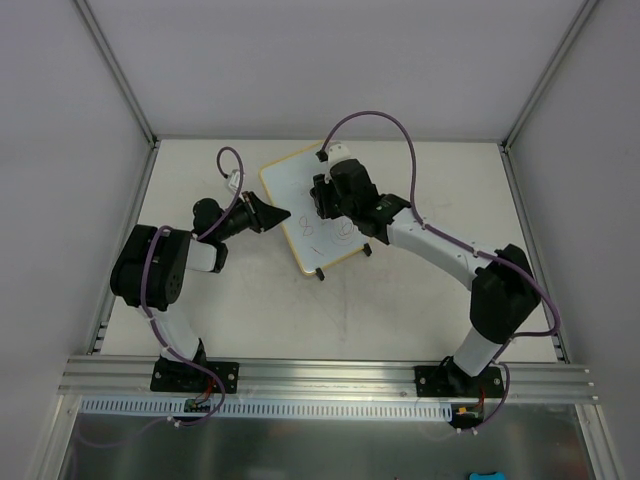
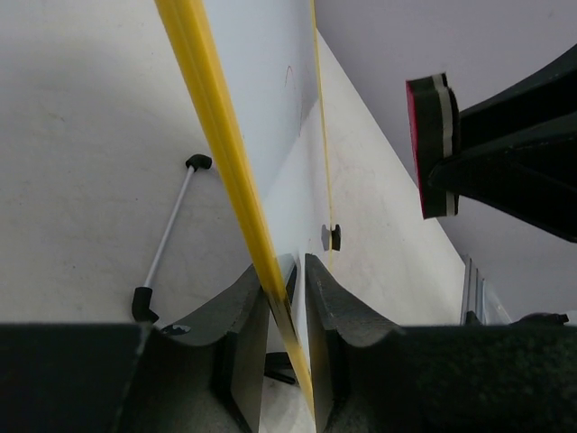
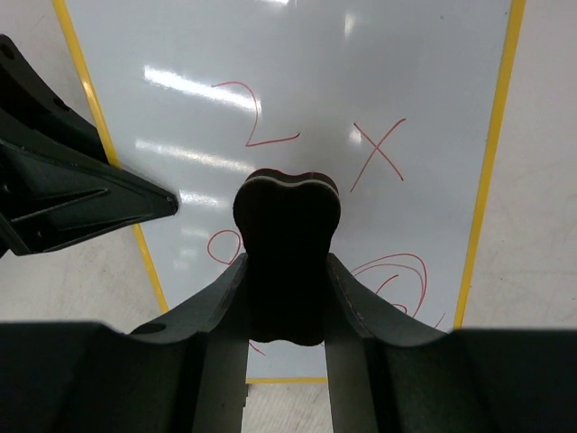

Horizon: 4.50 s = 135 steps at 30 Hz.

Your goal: Erase the whiteboard

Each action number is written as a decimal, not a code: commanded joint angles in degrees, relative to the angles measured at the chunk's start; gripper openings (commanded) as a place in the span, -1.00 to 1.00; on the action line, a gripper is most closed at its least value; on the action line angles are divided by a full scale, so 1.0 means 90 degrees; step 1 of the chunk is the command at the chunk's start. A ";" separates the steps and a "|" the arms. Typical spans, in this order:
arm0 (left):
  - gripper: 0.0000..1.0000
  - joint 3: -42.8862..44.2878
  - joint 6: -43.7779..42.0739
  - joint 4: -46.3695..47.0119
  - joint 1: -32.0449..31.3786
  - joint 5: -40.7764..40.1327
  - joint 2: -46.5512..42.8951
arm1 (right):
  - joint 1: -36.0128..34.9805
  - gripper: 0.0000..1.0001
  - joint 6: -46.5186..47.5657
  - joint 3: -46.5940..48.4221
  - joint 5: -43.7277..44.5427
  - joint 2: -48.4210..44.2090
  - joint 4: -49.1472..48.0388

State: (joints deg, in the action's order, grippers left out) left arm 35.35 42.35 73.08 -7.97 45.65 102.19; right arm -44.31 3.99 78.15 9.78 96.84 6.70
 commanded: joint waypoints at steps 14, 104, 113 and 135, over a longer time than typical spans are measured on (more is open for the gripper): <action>-1.00 0.0173 -0.0281 0.1187 -0.0111 0.0348 0.0139 | 0.0090 -1.00 0.0553 0.0975 -0.0062 0.0627 -0.0539; -1.00 -0.0325 -0.0487 0.2056 -0.0287 0.0475 -0.0027 | 0.1652 -0.99 0.0309 -0.0177 -0.0833 0.1184 -0.1233; -1.00 -0.0325 -0.0467 0.2046 -0.0287 0.0475 -0.0056 | 0.1341 -1.00 0.0191 -0.0266 -0.1028 0.1232 -0.1506; -1.00 -0.0305 -0.0477 0.1978 -0.0326 0.0455 -0.0124 | -0.0584 -1.00 0.0133 0.0164 -0.0823 0.1389 -0.1643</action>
State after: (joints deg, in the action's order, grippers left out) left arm 32.64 45.56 76.01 -9.28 44.34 102.48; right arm -47.62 6.63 78.22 7.33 107.11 -10.02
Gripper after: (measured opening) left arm 0.050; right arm 0.355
